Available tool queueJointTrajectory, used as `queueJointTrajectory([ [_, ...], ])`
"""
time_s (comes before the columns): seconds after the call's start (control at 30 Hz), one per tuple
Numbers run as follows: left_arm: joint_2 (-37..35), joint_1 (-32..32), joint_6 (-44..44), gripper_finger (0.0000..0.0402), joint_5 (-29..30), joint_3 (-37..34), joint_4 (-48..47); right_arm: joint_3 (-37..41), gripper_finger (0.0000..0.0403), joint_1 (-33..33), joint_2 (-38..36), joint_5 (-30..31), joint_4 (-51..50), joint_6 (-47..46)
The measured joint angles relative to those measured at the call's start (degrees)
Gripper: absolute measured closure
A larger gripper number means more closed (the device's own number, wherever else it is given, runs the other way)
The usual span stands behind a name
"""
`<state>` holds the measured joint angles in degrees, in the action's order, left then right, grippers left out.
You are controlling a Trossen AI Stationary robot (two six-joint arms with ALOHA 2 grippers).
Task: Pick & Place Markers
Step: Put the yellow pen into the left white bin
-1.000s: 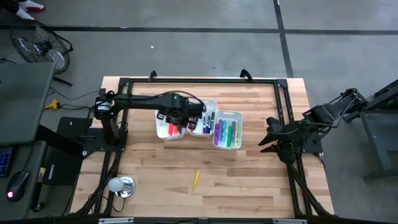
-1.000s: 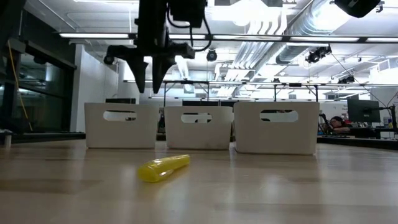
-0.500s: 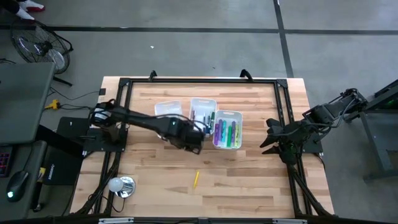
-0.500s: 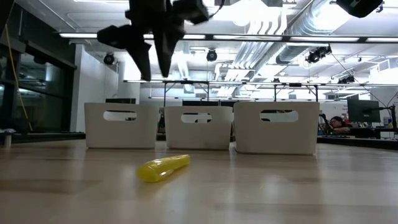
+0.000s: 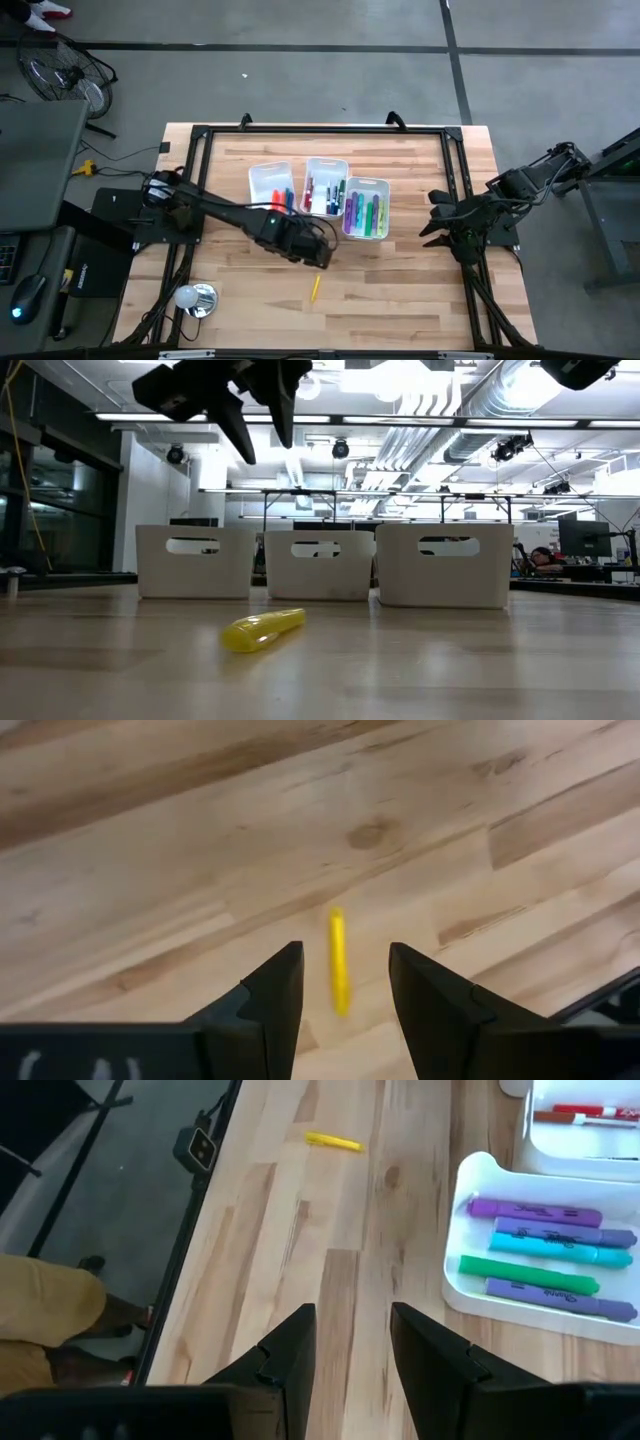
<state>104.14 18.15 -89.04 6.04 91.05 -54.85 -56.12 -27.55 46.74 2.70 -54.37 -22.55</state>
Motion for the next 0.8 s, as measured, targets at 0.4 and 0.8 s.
queueJointTrajectory([
  [0.4, 4.7, 1.7, -4.6, 0.0255, -3.7, 0.3, 7.0, 0.0, 0.0282, 0.0, -0.2, -2.5, -1.1, 1.0],
  [0.8, 17.3, 3.0, -6.0, 0.0255, -6.4, 12.1, 2.8, 0.0, 0.0282, 0.0, -3.7, -2.7, -3.3, 0.2],
])
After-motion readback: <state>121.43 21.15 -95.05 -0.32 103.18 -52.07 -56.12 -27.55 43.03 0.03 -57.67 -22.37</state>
